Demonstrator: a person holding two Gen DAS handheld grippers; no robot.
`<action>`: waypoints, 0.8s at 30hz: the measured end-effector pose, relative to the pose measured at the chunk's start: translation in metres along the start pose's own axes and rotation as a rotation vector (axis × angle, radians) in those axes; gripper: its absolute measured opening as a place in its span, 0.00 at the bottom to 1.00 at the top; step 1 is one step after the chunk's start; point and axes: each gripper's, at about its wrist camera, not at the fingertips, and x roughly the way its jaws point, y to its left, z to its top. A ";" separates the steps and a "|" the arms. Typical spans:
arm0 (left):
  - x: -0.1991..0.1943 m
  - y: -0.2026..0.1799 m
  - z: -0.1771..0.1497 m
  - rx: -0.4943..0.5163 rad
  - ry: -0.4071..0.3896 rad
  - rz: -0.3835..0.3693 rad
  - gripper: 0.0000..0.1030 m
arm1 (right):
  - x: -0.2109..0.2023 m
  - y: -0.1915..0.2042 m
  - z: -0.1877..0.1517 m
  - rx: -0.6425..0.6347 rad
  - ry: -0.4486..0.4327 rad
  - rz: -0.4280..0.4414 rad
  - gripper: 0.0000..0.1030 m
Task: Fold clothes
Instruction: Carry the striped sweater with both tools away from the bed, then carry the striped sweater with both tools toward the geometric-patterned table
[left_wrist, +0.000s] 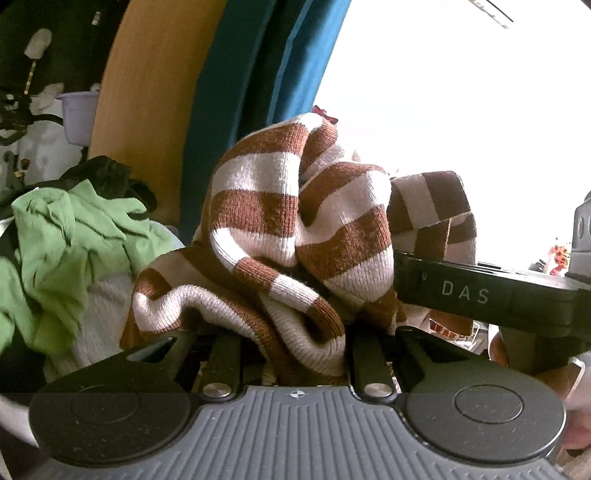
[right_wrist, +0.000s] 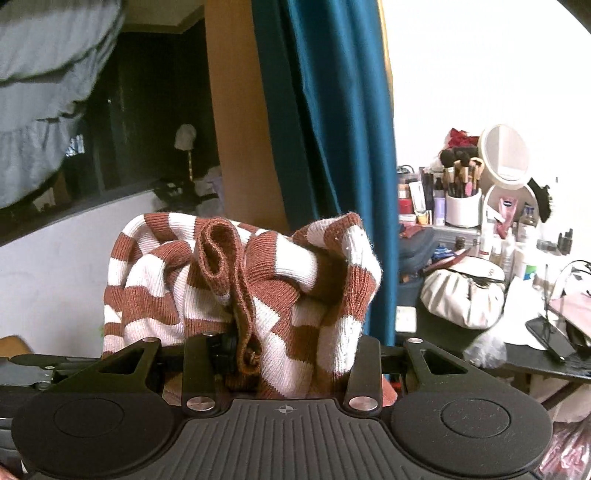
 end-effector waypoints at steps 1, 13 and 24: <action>-0.006 -0.014 -0.006 -0.005 0.002 0.009 0.20 | -0.016 -0.006 -0.006 -0.004 -0.002 0.009 0.35; -0.036 -0.138 -0.062 0.002 0.068 -0.008 0.20 | -0.159 -0.074 -0.061 0.039 -0.003 -0.002 0.35; -0.005 -0.163 -0.075 0.026 0.148 -0.202 0.19 | -0.192 -0.098 -0.073 0.073 0.038 -0.202 0.35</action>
